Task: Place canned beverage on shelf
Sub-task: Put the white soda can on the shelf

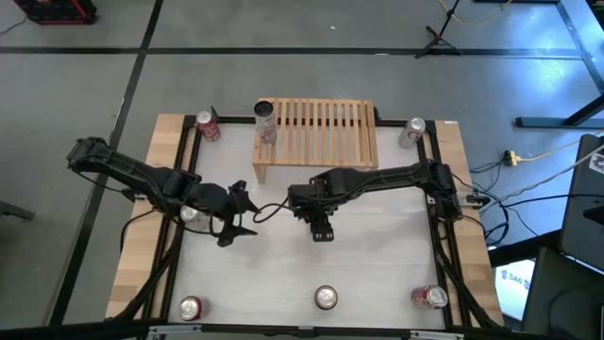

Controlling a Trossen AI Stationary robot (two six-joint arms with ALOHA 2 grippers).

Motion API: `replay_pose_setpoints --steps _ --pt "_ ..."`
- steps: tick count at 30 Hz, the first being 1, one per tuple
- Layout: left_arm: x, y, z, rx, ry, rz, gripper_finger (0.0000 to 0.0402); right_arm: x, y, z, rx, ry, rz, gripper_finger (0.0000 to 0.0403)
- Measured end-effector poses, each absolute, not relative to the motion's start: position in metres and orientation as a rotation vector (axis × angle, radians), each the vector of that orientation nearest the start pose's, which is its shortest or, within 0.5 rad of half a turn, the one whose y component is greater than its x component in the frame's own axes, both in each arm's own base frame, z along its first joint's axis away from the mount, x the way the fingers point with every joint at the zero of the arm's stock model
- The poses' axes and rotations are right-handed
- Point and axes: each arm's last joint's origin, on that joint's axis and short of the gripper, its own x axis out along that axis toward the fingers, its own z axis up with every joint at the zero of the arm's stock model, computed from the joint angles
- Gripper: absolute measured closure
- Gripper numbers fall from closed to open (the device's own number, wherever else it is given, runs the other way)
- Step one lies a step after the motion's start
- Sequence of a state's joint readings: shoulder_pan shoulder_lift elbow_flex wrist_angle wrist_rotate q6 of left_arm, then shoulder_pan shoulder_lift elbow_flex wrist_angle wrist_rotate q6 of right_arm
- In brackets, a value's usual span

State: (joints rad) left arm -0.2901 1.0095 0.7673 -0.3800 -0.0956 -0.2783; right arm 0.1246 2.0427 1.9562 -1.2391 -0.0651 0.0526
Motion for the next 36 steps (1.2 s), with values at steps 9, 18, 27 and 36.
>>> replay_pose_setpoints --steps 9,18,27,36 --pt "0.237 -0.062 0.273 -0.283 0.500 -0.082 0.0106 0.349 0.074 0.365 0.028 1.128 0.047 0.0096" --pt "0.298 -0.067 0.299 -0.230 0.446 0.003 0.0110 0.262 0.123 0.365 -0.070 1.000 -0.175 0.0096" --pt "0.318 -0.065 0.306 -0.268 0.396 0.081 0.0107 0.192 0.152 0.320 -0.023 0.986 -0.247 0.0095" --pt "0.347 -0.055 0.276 -0.366 0.388 0.188 0.0037 0.171 0.167 0.312 -0.068 0.955 -0.218 0.0095"
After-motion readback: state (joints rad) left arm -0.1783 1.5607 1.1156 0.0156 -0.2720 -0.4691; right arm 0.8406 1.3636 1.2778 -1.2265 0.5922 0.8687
